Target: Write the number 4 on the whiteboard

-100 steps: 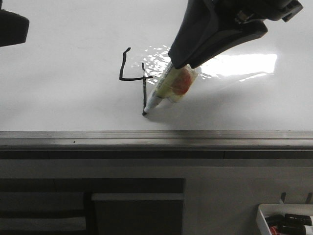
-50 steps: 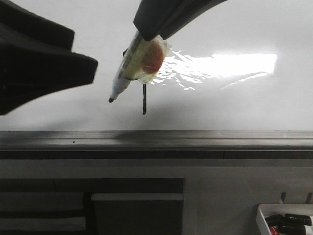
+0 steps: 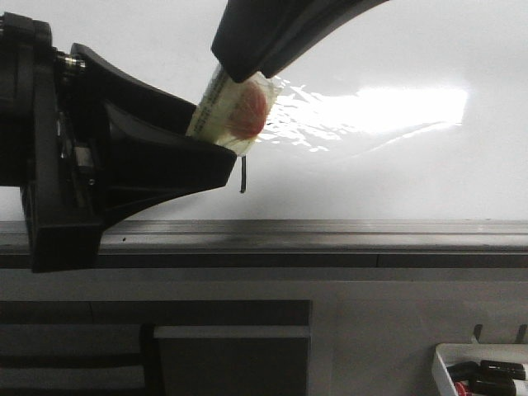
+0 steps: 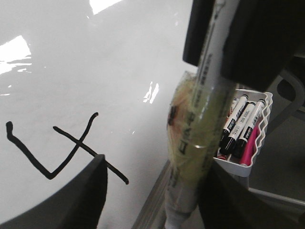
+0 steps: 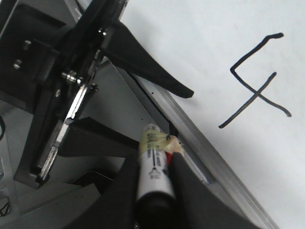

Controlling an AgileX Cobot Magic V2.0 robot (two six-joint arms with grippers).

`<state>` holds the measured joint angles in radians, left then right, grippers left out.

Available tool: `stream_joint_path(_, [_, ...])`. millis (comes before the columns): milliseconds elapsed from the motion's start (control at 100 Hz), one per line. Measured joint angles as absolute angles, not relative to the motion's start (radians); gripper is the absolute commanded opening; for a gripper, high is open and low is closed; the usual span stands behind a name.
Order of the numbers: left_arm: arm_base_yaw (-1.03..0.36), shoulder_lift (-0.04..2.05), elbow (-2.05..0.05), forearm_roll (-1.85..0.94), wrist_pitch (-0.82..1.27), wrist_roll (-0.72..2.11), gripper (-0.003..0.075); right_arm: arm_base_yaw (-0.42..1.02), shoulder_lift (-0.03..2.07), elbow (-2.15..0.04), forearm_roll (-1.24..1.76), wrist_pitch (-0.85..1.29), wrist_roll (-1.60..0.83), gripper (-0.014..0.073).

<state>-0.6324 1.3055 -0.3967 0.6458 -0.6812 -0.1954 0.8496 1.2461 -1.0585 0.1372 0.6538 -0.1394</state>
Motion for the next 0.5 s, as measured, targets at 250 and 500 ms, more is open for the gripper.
stream_joint_path(250, [-0.635,1.306,-0.401,0.738,-0.685,-0.19,-0.002,0.85,1.246,-1.06,0.135,0.645,-0.142,-0.0062])
stream_joint_path(500, [-0.635,1.306,-0.401,0.753,-0.685,-0.193,-0.002,0.851,1.246,-1.06,0.139,0.65,-0.142,0.0176])
